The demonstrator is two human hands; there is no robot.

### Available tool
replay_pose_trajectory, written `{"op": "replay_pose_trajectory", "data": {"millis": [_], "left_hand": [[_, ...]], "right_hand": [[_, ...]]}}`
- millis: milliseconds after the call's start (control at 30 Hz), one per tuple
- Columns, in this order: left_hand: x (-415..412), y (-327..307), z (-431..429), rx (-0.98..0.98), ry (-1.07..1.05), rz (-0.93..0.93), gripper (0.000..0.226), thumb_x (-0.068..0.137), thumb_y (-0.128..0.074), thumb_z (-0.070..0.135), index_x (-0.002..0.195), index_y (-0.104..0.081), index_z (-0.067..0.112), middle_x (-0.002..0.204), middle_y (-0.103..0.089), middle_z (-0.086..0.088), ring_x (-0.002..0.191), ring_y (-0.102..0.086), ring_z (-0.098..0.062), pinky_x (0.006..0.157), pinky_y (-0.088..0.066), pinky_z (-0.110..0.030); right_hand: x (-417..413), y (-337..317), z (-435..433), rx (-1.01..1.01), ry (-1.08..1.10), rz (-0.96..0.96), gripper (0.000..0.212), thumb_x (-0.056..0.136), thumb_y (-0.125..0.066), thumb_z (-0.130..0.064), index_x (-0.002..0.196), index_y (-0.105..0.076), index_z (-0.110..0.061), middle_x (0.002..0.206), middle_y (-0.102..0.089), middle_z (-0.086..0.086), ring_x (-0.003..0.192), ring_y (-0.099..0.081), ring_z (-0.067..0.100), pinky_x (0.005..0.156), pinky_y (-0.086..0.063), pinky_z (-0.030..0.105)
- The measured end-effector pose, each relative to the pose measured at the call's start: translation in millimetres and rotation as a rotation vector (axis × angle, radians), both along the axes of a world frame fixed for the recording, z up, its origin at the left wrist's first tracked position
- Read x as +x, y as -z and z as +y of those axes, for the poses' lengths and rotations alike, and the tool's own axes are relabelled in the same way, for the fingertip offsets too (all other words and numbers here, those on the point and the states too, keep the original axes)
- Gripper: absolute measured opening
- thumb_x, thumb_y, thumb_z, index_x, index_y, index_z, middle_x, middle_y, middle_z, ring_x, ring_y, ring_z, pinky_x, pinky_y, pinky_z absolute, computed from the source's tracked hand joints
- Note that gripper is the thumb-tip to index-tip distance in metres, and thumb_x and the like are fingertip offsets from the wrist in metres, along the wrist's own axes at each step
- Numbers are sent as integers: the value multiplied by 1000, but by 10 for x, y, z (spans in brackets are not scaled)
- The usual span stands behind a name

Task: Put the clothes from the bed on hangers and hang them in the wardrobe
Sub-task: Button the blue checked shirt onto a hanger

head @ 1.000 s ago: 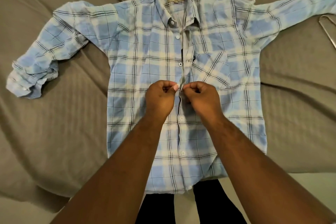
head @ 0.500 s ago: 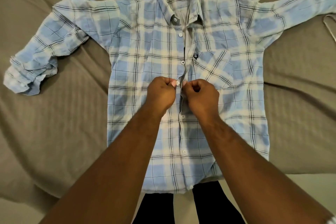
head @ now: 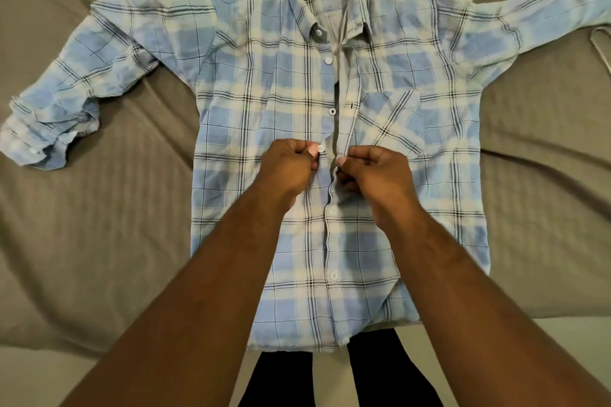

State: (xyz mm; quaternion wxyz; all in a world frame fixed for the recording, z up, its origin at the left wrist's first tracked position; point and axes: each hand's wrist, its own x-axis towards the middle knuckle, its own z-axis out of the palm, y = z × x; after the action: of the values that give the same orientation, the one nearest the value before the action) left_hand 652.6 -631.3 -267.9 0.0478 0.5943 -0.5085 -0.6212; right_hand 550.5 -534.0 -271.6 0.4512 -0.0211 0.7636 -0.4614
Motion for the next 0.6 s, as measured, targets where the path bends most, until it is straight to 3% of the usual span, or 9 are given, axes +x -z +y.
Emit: {"op": "replay_pose_trajectory", "data": {"millis": [100, 267, 433, 600], "left_hand": [[-2, 32, 38, -23, 2, -14, 13, 103, -56, 16, 96, -67, 16, 81, -66, 0, 78, -61, -14, 79, -53, -27], [-24, 61, 35, -28, -3, -27, 12, 102, -57, 19, 101, -68, 14, 81, -65, 1, 78, -61, -14, 72, -49, -24], [11, 80, 34, -40, 18, -3, 11, 101, -58, 17, 98, -68, 15, 78, -65, 2, 72, -59, -11, 71, -51, -23], [20, 74, 47, -67, 48, 18, 8, 100, -61, 15, 97, -69, 16, 77, -65, 4, 71, -59, -8, 70, -50, -20]], "right_hand": [[-15, -14, -15, -20, 57, -53, 2, 89, -76, -12, 90, -75, -14, 72, -73, 6, 67, -68, 22, 79, -61, 50], [-38, -46, -11, -28, 57, -77, 9, 94, -68, -9, 91, -72, -16, 64, -68, -3, 60, -62, 12, 67, -58, 35], [-64, -46, 14, -58, 53, -58, 10, 93, -69, -6, 99, -72, -14, 72, -72, -1, 60, -65, 9, 54, -49, 22], [4, -29, -28, -97, 39, 8, 8, 91, -73, -8, 96, -74, -13, 78, -75, 7, 65, -69, 13, 58, -53, 24]]}}
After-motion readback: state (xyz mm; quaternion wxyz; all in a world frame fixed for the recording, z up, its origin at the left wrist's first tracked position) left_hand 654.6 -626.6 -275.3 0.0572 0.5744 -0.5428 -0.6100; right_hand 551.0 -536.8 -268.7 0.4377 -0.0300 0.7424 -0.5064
